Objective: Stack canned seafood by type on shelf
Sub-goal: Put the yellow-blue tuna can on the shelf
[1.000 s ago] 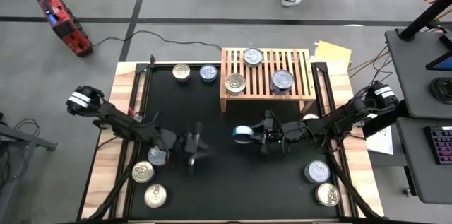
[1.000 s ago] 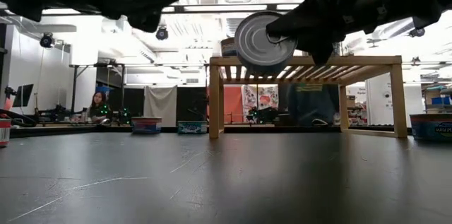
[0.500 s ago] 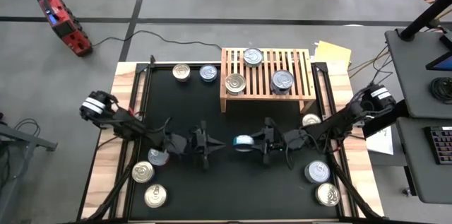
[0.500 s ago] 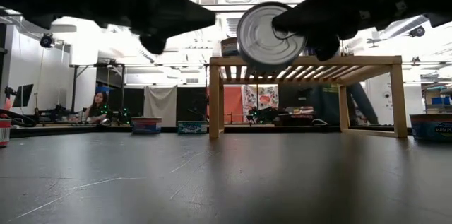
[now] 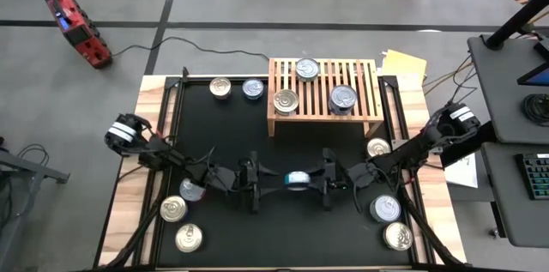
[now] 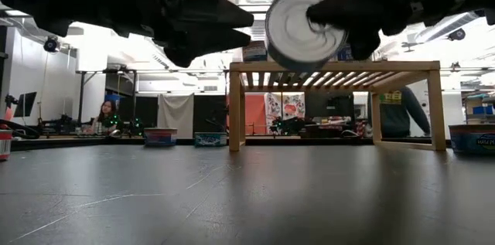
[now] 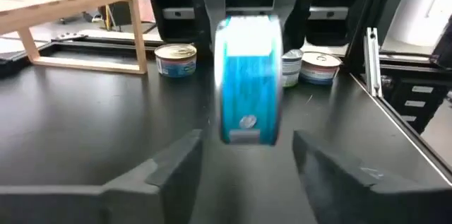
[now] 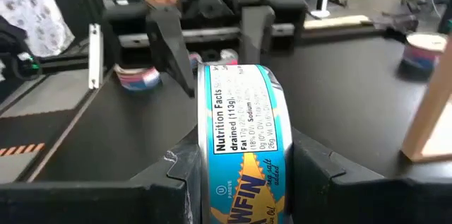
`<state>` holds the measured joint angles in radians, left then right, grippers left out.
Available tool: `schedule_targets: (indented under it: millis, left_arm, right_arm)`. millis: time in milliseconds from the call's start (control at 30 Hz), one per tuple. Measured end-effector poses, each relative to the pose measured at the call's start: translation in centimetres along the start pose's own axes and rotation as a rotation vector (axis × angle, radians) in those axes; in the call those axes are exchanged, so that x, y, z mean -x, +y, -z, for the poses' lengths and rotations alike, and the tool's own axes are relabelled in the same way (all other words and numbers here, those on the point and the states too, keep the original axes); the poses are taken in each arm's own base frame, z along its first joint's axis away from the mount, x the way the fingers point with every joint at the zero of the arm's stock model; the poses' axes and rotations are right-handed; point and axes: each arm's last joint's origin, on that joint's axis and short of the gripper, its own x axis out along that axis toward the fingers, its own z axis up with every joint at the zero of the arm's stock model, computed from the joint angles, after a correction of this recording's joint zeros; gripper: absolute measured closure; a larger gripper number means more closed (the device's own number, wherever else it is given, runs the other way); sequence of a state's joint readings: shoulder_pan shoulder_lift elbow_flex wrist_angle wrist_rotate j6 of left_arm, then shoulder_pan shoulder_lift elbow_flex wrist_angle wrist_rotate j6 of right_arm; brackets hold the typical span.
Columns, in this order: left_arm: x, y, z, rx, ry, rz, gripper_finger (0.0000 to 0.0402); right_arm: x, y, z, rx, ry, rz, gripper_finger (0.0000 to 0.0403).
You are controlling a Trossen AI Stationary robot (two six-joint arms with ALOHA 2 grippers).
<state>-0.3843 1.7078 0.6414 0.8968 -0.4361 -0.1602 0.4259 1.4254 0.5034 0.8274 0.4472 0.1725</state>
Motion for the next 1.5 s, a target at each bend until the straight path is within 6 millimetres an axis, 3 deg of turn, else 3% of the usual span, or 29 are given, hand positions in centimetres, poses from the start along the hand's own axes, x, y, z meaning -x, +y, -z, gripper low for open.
schedule_targets:
  millis: [200, 400, 867, 1200, 1500]
  left_arm:
    - [-0.7, -0.6, -0.8, -0.074, -0.022, 0.034, 0.0139]
    - [-1.5, -0.8, -0.8, -0.142, -0.017, -0.007, 0.0128]
    - [-1.6, -0.2, -1.6, -0.118, -0.076, -0.157, 0.0137]
    - [-2.1, -0.7, -2.5, -0.187, -0.085, -0.083, 0.0138]
    - [-2.1, -0.8, -2.2, -0.196, -0.060, -0.043, 0.0203]
  right_arm:
    - [0.0, 0.0, -0.4, 0.040, -0.038, 0.023, 0.0271]
    - [-0.4, 0.3, -0.6, 0.083, -0.034, 0.023, 0.0271]
    - [-0.9, 0.5, -0.6, 0.102, -0.045, -0.020, 0.0271]
    - [-0.9, 0.6, -0.4, 0.143, -0.037, -0.029, 0.0271]
    - [-0.8, 0.6, -0.7, 0.166, -0.064, -0.037, 0.0271]
